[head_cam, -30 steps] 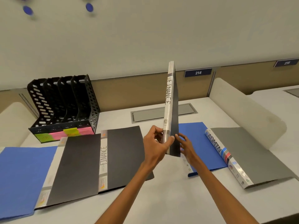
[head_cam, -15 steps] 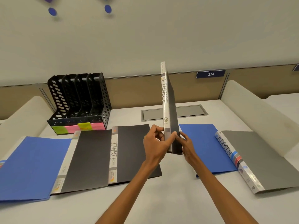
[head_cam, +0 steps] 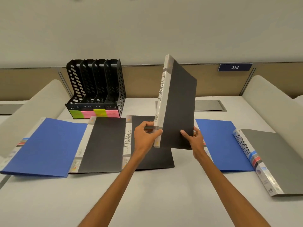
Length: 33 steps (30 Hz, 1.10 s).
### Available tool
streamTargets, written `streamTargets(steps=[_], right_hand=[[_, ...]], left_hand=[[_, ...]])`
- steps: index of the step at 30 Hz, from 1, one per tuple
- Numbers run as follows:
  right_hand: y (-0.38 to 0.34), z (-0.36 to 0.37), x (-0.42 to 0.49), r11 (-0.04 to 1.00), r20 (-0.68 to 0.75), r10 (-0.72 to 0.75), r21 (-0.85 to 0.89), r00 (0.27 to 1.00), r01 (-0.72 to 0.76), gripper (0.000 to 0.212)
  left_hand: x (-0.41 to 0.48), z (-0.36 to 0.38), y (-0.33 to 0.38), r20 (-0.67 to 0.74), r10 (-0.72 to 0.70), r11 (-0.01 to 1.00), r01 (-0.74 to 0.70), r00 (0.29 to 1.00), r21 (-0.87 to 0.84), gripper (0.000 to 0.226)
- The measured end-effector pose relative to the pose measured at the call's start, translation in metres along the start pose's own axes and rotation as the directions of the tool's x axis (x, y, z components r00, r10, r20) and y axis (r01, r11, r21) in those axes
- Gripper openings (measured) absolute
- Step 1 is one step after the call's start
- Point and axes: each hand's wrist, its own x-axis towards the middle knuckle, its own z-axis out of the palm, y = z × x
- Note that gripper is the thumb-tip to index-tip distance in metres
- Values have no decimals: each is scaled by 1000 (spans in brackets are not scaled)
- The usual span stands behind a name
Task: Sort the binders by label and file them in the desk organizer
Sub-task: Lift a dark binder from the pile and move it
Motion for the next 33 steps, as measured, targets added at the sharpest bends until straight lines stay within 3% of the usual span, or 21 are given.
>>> streamTargets(steps=[5, 12, 26, 33], right_hand=[[-3, 26, -10, 964, -91, -111, -253, 990, 84, 76], [5, 63, -14, 986, -4, -16, -165, 1000, 15, 71], [38, 112, -36, 967, -89, 118, -216, 989, -135, 69], [50, 121, -43, 886, -126, 138, -427, 982, -179, 70]], left_hand=[[12, -33, -32, -76, -238, 971, 236, 968, -39, 29], [27, -82, -79, -63, -412, 911, 412, 909, -10, 31], [40, -134, -142, 43, -519, 846, 506, 854, 166, 23], [31, -144, -159, 116, -529, 829, 481, 841, 286, 26]])
